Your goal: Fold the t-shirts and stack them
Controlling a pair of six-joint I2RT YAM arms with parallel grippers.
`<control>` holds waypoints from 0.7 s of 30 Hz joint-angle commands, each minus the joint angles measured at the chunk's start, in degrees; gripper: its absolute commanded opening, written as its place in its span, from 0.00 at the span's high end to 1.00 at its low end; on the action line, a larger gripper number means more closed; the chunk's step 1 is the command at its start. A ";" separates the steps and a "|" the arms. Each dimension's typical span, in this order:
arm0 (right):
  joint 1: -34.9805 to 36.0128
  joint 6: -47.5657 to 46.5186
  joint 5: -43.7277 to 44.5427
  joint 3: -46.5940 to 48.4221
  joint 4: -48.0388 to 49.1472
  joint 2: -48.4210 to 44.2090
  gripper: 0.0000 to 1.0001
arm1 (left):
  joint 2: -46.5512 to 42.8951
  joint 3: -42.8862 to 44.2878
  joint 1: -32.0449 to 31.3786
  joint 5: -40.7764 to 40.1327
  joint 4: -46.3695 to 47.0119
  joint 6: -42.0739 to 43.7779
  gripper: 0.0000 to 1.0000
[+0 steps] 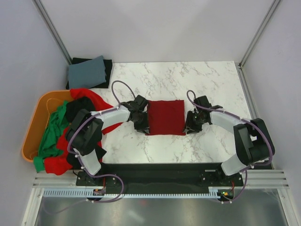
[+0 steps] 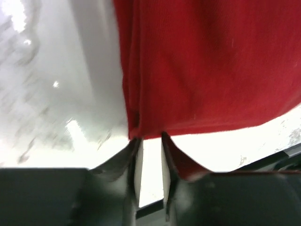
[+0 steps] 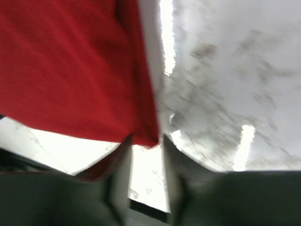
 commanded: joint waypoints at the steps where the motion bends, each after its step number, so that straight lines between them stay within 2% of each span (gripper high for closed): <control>1: -0.34 -3.25 7.80 4.33 -10.15 -5.05 0.54 | -6.76 1.79 0.75 -4.58 -8.03 5.91 0.69; 2: -0.25 -3.86 8.67 8.00 -11.67 -6.03 0.46 | -8.44 4.59 0.75 -4.76 -9.61 6.44 0.63; 3: -0.25 -4.04 9.03 9.78 -12.90 -6.82 0.29 | -9.85 5.92 0.75 -4.93 -12.67 6.97 0.53; 4: -0.25 -4.30 9.73 13.19 -14.91 -8.05 0.22 | -11.26 7.24 0.75 -5.28 -13.92 8.19 0.50; 6: -0.42 -4.74 10.18 16.28 -16.42 -8.41 0.14 | -15.04 10.50 0.75 -5.29 -17.69 9.95 0.38; 10: -2.18 -4.66 9.30 20.59 -15.03 -6.05 0.13 | -20.58 11.39 0.75 -6.60 -21.75 11.02 0.36; 14: -4.38 -4.39 7.37 22.18 -11.60 -1.13 0.17 | -28.22 5.16 0.75 -6.17 -20.44 11.54 0.39; 21: -6.05 -5.10 1.04 25.79 -6.06 9.95 0.33 | -46.65 -2.94 0.75 -8.54 -19.38 11.54 0.42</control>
